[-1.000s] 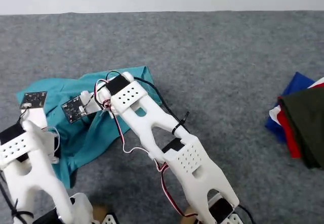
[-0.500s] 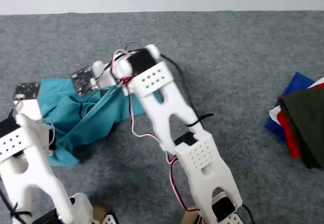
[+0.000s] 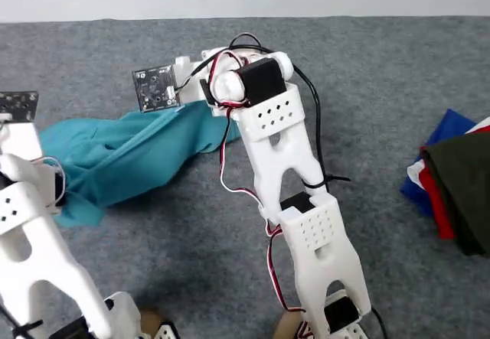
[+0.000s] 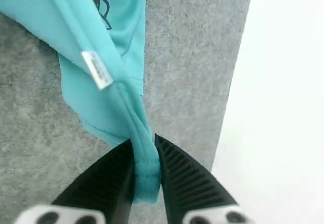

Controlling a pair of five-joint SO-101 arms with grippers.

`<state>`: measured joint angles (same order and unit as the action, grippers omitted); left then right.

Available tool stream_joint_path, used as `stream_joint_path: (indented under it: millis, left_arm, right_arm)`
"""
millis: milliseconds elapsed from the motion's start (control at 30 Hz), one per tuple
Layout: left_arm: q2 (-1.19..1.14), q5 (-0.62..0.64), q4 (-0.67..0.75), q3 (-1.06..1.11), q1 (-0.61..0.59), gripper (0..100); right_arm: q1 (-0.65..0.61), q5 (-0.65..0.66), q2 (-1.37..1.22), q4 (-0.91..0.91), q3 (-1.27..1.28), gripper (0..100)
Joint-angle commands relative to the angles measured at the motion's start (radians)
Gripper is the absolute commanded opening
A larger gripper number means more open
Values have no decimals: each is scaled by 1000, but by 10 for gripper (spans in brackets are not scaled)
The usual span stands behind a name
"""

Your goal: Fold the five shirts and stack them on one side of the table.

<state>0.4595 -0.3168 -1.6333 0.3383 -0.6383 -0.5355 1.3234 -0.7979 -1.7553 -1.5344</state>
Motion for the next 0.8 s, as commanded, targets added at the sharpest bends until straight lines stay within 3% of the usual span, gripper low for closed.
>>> stream_joint_path:
  millis: [0,467,767]
  left_arm:
    - [29,5,-12,-61,-5,2]
    - [20,5,-11,-67,-2,2]
    - [20,5,8,25,-5,2]
  right_arm:
    - [45,-57,82,-41,-40,10]
    - [54,-328,407,-39,621,11]
    - [88,-489,599,-36,888,11]
